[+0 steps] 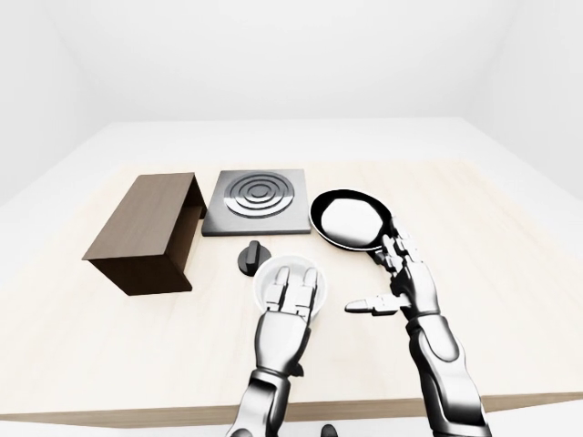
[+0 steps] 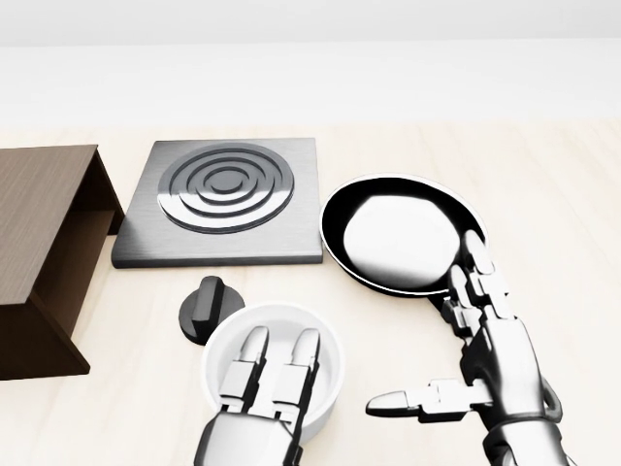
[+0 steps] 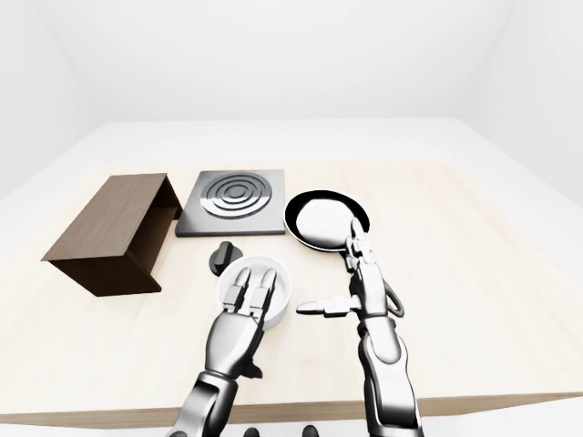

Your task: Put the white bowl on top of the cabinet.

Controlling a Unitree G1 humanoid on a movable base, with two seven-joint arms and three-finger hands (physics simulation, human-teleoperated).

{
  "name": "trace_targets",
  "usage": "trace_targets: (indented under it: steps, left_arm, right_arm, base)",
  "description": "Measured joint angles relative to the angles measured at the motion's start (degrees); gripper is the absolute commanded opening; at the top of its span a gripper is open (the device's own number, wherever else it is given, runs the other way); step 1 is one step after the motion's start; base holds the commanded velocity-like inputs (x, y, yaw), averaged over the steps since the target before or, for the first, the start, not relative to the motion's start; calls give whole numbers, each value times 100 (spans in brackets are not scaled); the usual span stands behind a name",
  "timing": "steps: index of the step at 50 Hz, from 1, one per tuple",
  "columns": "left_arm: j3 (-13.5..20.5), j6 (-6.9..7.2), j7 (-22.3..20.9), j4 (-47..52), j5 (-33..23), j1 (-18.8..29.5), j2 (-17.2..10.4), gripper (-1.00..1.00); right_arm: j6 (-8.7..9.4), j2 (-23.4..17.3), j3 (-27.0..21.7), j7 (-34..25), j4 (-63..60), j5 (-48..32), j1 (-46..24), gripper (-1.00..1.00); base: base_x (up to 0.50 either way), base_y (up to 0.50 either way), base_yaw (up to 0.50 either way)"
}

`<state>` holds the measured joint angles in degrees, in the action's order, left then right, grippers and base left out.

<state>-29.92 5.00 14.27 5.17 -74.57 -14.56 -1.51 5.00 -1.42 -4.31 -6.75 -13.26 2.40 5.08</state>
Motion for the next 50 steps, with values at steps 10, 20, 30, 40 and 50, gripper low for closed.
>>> trace_targets:
  steps: [10,20,30,40,50]
  left_arm:
    - [111,0,-63,-85,-5,68,27,100]
    - [300,0,-108,-328,38,235,93,100]
    - [554,0,-128,-757,98,519,206,100]
    - [736,-2,-119,-1065,221,761,336,100]
    - [826,-2,-92,-1220,270,872,402,-100]
  right_arm:
    - [0,5,9,-4,-17,-8,24,100]
    - [0,7,16,-5,-17,-14,26,100]
    - [0,7,18,-4,-15,-16,22,100]
    - [0,7,17,-5,-30,-15,26,100]
    - [0,9,21,-1,-25,-21,27,100]
  base:
    - [0,0,0]
    - [0,0,0]
    - [0,0,0]
    - [0,0,0]
    - [0,0,0]
